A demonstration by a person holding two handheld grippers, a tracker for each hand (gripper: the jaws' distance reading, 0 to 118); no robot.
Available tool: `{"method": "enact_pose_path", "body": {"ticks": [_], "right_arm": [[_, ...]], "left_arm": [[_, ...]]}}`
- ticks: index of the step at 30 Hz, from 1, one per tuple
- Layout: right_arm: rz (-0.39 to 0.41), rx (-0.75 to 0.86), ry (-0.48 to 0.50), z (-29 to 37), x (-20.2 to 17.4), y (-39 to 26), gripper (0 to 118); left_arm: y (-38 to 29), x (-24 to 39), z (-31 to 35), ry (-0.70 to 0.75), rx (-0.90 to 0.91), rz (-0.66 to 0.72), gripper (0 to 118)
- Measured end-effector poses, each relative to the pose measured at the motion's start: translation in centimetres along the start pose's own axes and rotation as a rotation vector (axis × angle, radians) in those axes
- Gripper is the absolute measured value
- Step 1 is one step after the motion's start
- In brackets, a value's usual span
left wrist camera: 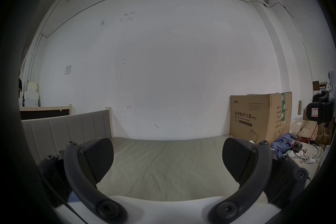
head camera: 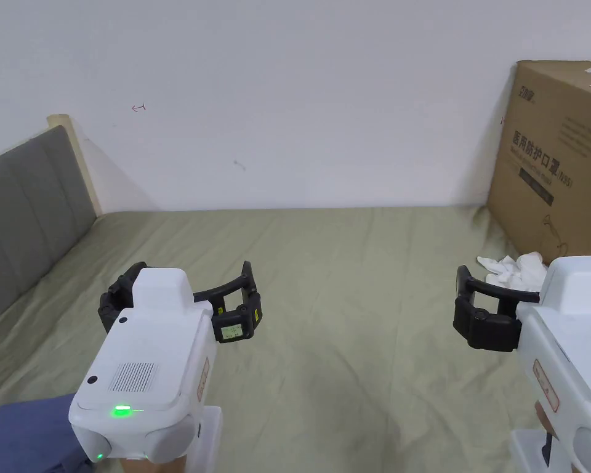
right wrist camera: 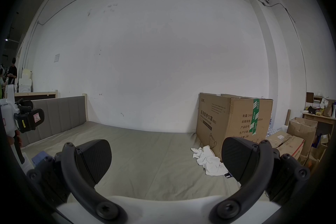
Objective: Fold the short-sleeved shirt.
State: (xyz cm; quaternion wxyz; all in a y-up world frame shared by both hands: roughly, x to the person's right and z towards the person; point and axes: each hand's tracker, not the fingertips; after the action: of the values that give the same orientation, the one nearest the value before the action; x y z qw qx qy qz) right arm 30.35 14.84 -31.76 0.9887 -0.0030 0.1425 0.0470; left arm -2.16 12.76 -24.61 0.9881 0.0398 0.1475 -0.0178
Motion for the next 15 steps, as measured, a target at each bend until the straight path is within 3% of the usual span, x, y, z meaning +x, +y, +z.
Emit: {"method": "enact_pose_path", "body": {"ticks": [15], "right_arm": [[-0.004,0.004,0.001,-0.09,-0.06,-0.02,118]], "left_arm": [[-0.01,-0.04,-0.05,0.007,0.001,-0.009,118]]}}
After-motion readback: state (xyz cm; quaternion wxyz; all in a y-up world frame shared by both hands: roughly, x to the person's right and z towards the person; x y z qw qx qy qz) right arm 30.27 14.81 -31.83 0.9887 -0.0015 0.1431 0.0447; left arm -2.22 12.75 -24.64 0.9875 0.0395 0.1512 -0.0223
